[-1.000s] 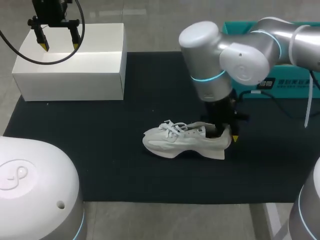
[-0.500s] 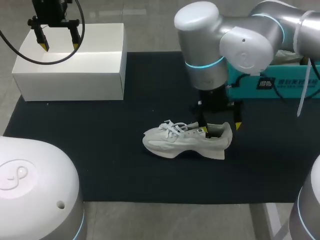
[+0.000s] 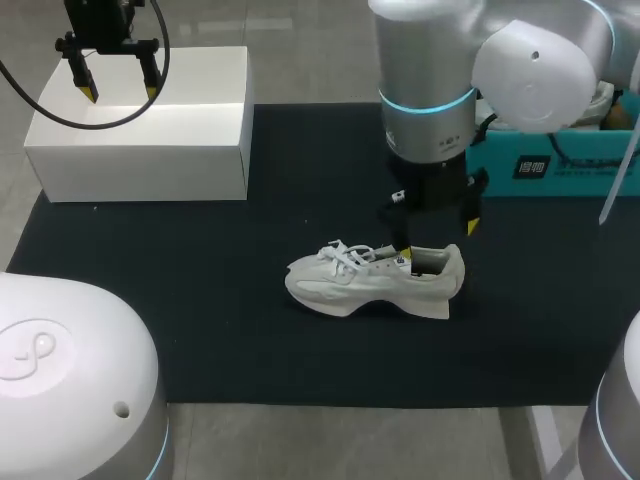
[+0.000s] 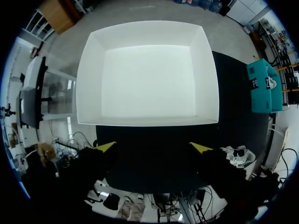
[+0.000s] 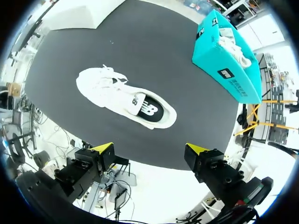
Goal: Take the shoe out of the shoebox, open the shoe tongue, remove and reinsert the insole, then place the shoe into the shoebox
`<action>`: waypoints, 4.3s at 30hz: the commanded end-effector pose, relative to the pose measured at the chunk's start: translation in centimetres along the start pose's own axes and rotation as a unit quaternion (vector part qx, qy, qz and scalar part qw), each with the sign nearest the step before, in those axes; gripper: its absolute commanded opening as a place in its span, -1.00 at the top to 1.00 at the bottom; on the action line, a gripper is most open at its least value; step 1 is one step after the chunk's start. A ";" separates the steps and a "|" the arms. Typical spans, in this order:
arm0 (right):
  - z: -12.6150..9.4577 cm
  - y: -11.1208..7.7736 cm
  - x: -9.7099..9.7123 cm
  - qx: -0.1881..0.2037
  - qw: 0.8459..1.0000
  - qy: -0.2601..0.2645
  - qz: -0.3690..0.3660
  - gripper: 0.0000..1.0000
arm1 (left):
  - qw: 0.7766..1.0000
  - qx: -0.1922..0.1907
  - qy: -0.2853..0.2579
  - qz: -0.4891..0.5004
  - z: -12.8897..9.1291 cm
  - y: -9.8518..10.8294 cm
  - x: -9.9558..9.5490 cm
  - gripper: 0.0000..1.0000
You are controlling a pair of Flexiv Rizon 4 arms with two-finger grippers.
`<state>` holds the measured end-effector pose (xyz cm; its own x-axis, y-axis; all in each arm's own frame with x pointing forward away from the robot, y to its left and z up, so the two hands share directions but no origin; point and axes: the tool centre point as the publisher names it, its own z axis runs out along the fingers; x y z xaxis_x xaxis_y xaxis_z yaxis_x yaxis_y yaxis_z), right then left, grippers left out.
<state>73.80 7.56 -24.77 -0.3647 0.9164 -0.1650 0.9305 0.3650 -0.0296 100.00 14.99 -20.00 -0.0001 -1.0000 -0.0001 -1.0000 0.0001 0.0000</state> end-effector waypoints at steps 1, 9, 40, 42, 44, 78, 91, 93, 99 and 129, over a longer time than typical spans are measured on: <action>0.4 -0.6 -0.7 -0.093 0.975 0.063 -0.191 -1.00 | 1.000 0.000 0.000 0.000 0.0 0.0 0.0 -1.00; 0.4 -0.6 -0.7 -0.093 0.975 0.063 -0.191 -1.00 | 1.000 0.000 0.000 0.000 0.0 0.0 0.0 -1.00; 2.1 -2.8 -6.9 -0.296 0.791 0.142 -0.517 -1.00 | 1.000 0.000 0.000 0.000 0.0 0.0 0.0 -1.00; 2.1 -2.8 -6.9 -0.296 0.791 0.142 -0.517 -1.00 | 1.000 0.000 0.000 0.000 0.0 0.0 0.0 -1.00; 2.1 -2.8 -6.9 -0.296 0.791 0.142 -0.517 -1.00 | 1.000 0.000 0.000 0.000 0.0 0.0 0.0 -1.00; 13.6 2.7 -9.6 -0.387 0.757 0.267 -0.454 -1.00 | 1.000 0.000 0.000 0.000 0.0 0.0 0.0 -1.00; 16.0 4.0 -6.8 -0.398 0.749 0.284 -0.447 -1.00 | 1.000 0.000 0.000 0.000 0.0 0.0 0.0 -1.00; 16.3 4.2 -6.4 -0.403 0.746 0.285 -0.446 -1.00 | 1.000 0.000 0.000 0.000 0.0 0.0 0.0 -1.00; 16.6 4.6 -5.1 -0.414 0.740 0.288 -0.444 -1.00 | 1.000 0.000 0.000 0.000 0.0 0.0 0.0 -1.00; 19.4 6.1 -0.7 -0.426 0.735 0.317 -0.421 1.00 | 1.000 0.000 0.000 0.000 0.0 0.0 0.0 -1.00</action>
<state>80.04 5.61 -43.56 -0.9934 0.1019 0.0533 0.1018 0.5639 0.8195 100.00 14.99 -20.00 -0.0002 -1.0000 -0.0001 -1.0000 0.0002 -0.0001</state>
